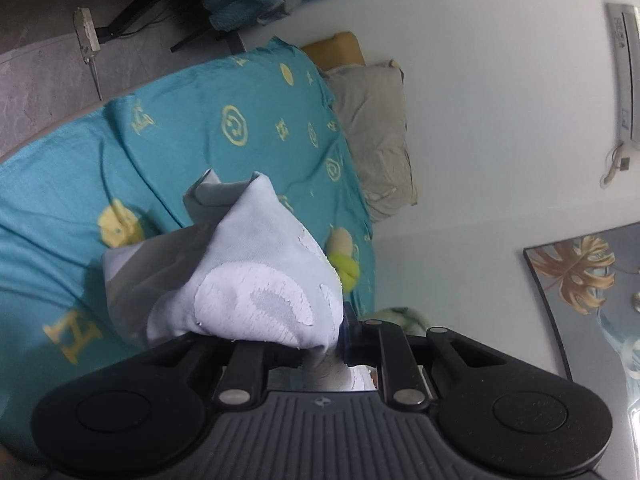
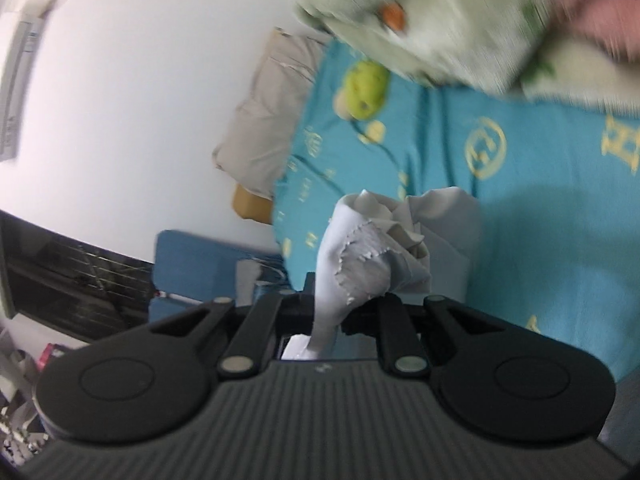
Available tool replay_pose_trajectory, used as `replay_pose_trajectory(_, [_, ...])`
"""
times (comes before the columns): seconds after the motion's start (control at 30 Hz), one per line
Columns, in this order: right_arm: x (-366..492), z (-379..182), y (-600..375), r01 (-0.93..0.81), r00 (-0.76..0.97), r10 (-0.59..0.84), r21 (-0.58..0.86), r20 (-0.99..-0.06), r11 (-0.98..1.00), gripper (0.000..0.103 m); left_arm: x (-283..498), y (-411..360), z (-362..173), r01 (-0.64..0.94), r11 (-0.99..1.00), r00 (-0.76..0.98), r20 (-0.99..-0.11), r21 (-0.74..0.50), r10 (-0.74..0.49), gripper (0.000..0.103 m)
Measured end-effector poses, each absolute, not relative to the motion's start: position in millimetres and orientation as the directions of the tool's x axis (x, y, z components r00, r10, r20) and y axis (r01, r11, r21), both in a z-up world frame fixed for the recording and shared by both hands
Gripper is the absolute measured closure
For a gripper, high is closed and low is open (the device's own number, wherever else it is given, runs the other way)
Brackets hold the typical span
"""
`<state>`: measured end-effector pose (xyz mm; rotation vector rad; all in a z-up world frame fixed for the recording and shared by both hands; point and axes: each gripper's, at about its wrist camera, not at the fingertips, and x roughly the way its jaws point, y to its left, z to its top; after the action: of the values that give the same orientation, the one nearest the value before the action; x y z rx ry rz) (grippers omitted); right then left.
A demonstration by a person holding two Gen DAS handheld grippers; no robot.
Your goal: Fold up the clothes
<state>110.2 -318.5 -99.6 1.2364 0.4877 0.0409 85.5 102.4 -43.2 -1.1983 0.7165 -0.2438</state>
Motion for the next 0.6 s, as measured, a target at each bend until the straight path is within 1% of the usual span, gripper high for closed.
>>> replay_pose_trajectory(0.17, [108, -39, -379, 0.211, 0.907, 0.274, 0.907, -0.321, 0.365, 0.090, 116, 39, 17, -0.140, 0.417, 0.718, -0.382, -0.898, -0.581, 0.085])
replay_pose_trajectory(0.27, [125, -3, -426, 0.204, 0.920, 0.236, 0.898, -0.312, 0.391, 0.090, 156, -18, 50, -0.100, 0.418, 0.691, -0.365, -0.903, -0.624, 0.085])
replay_pose_trajectory(0.4, [155, 53, -502, 0.170, 0.952, 0.165, 0.890, -0.260, 0.423, 0.090, 223, -105, 94, -0.034, 0.386, 0.650, -0.314, -0.922, -0.692, 0.085])
replay_pose_trajectory(0.53, [179, 110, -576, 0.127, 0.977, 0.086, 0.851, -0.197, 0.510, 0.090, 280, -201, 144, 0.113, 0.377, 0.621, -0.231, -0.919, -0.749, 0.085])
replay_pose_trajectory(0.6, [182, 130, -610, 0.090, 0.989, 0.049, 0.824, -0.142, 0.559, 0.090, 296, -249, 155, 0.175, 0.359, 0.601, -0.189, -0.917, -0.777, 0.085])
